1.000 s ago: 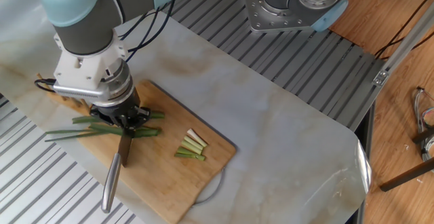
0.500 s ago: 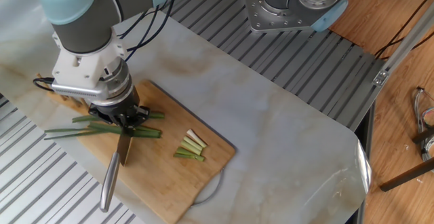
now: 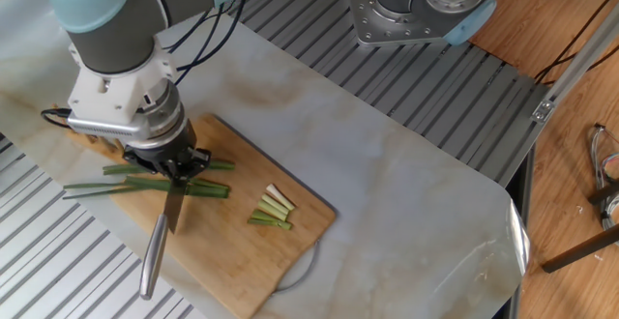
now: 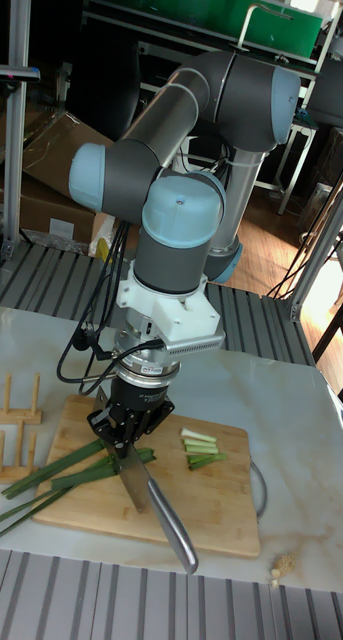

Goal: Chop the green garlic

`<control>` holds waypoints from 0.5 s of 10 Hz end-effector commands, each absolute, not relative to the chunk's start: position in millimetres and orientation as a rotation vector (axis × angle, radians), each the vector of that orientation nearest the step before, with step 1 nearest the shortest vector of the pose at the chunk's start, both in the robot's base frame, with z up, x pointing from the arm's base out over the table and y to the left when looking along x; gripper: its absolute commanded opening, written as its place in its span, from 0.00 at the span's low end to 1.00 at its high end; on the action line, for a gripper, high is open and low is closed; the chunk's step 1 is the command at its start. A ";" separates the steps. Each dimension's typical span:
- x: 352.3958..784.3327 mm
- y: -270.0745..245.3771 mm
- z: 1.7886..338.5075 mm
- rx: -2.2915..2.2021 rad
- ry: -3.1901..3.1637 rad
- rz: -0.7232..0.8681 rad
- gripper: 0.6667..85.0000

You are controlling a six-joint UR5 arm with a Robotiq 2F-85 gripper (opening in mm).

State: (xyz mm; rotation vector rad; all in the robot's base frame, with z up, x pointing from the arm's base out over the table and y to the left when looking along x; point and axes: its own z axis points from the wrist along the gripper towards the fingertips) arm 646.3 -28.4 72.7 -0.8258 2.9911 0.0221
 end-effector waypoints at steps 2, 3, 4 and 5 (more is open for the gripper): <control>633.4 -36.7 84.2 -0.832 3.002 0.042 0.01; 628.8 -42.0 85.0 -0.845 2.997 0.044 0.01; 624.5 -46.5 86.1 -0.857 2.995 0.055 0.01; 620.8 -49.3 86.7 -0.861 2.999 0.062 0.01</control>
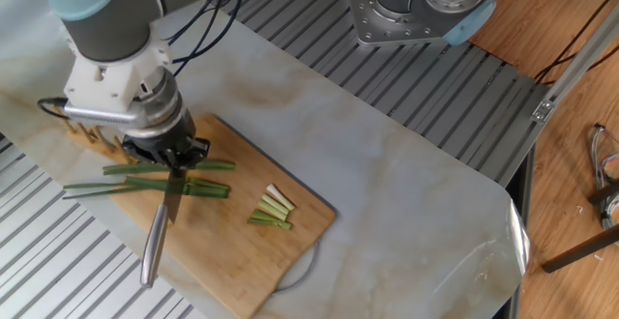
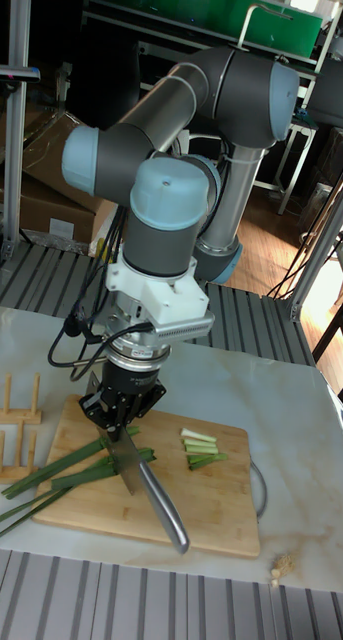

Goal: Chop the green garlic

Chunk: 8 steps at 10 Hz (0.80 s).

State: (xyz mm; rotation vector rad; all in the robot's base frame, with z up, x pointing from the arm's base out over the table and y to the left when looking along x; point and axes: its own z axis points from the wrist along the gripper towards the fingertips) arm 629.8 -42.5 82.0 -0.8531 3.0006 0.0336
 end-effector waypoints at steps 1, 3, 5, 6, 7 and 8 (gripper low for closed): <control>619.9 -50.5 85.1 -0.860 2.998 0.061 0.01; 624.4 -50.2 82.5 -0.850 2.973 0.059 0.01; 628.7 -49.6 81.2 -0.846 2.954 0.060 0.01; 628.0 -49.7 79.5 -0.864 2.949 0.064 0.01; 625.8 -48.1 77.9 -0.876 2.947 0.079 0.01; 625.0 -47.8 77.2 -0.880 2.945 0.084 0.01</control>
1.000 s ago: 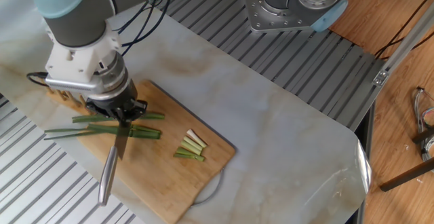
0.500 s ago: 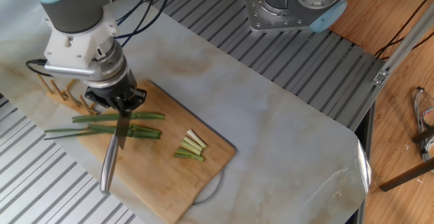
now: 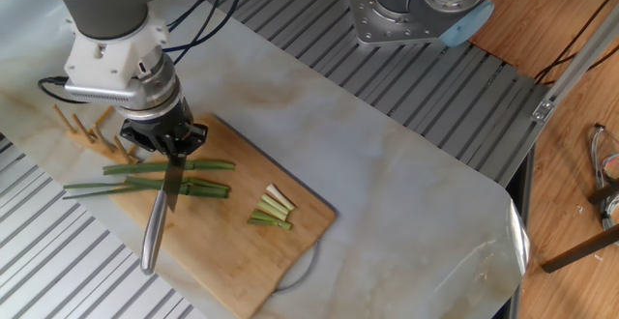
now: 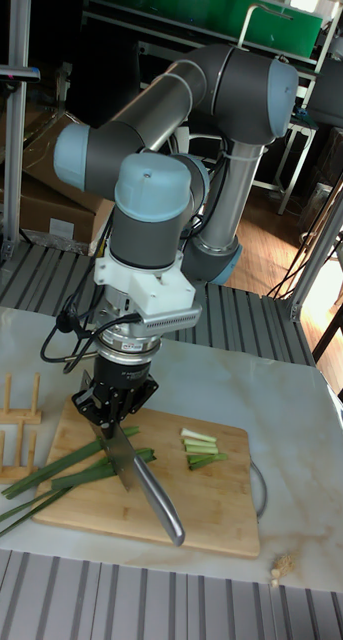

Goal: Chop the green garlic

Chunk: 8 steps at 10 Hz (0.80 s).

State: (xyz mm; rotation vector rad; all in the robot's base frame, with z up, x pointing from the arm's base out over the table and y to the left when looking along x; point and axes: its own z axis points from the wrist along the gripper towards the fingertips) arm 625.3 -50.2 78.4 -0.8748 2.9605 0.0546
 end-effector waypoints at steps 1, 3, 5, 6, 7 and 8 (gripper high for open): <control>625.7 -47.0 76.5 -0.882 2.942 0.085 0.01; 627.3 -45.1 72.4 -0.875 2.939 0.088 0.01; 628.7 -42.5 70.7 -0.869 2.936 0.091 0.01; 628.5 -42.6 70.4 -0.867 2.937 0.091 0.01; 627.9 -42.8 69.8 -0.863 2.940 0.092 0.01; 627.6 -42.9 69.4 -0.861 2.940 0.092 0.01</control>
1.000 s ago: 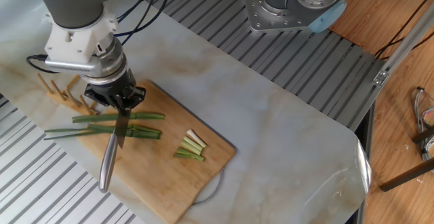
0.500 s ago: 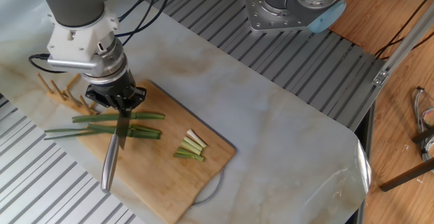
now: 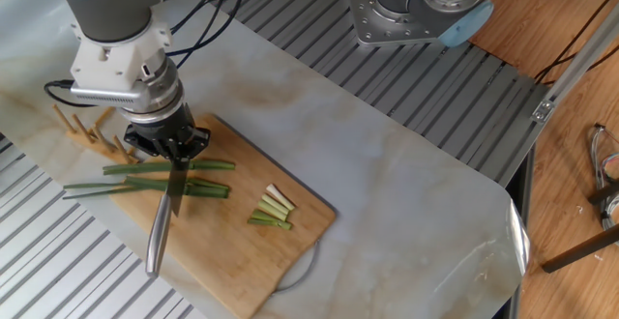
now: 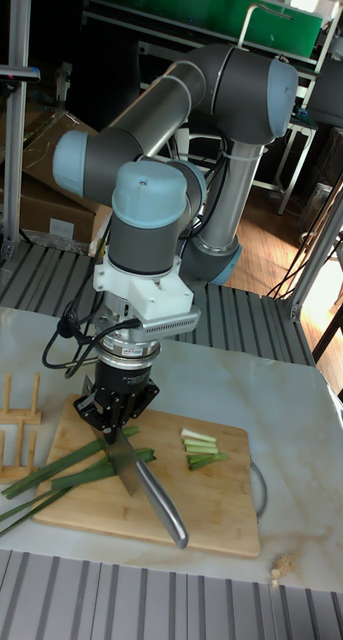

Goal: Chop the green garlic

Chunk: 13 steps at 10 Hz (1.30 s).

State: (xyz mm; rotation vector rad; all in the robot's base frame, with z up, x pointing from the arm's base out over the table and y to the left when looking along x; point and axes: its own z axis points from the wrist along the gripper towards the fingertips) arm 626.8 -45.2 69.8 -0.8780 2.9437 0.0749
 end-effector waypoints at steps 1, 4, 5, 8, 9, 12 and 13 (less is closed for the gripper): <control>627.9 -43.4 69.1 -0.863 2.939 0.089 0.01; 628.0 -41.8 67.4 -0.880 2.931 0.090 0.01; 628.4 -40.7 66.3 -0.882 2.929 0.089 0.01; 629.8 -36.7 64.1 -0.877 2.924 0.096 0.01; 630.3 -35.3 63.2 -0.876 2.920 0.099 0.01; 631.2 -37.9 60.6 -0.872 2.916 0.081 0.01; 630.7 -39.5 60.4 -0.866 2.919 0.075 0.01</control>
